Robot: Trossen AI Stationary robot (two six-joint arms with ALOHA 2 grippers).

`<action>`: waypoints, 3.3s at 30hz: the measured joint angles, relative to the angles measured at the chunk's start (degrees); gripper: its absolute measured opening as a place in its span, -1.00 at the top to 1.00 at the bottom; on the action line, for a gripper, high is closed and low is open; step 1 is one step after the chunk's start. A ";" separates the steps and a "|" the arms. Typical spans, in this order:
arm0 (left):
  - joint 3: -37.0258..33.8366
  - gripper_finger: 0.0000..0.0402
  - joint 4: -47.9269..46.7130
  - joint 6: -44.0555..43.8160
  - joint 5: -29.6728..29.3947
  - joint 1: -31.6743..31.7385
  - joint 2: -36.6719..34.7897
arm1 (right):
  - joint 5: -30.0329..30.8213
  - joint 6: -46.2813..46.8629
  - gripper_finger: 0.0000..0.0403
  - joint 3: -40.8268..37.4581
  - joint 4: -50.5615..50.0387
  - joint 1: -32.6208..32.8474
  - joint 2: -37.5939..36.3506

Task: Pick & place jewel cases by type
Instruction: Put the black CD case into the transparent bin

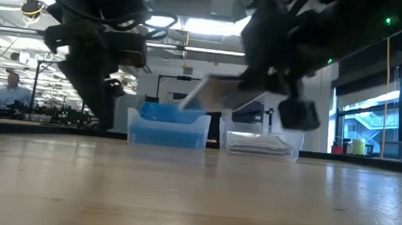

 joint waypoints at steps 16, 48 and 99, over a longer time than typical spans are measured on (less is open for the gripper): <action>-0.02 -0.23 21.06 7.75 3.74 3.77 0.00 | 5.05 -11.97 0.77 -17.87 -1.38 -0.17 -23.73; -0.11 -0.23 46.73 -37.41 17.11 13.80 0.00 | 0.39 -36.22 0.77 -15.80 24.20 10.25 -24.11; -0.06 0.73 58.10 -31.11 23.54 10.19 0.00 | -15.32 -57.75 0.46 -15.82 41.14 5.57 -24.06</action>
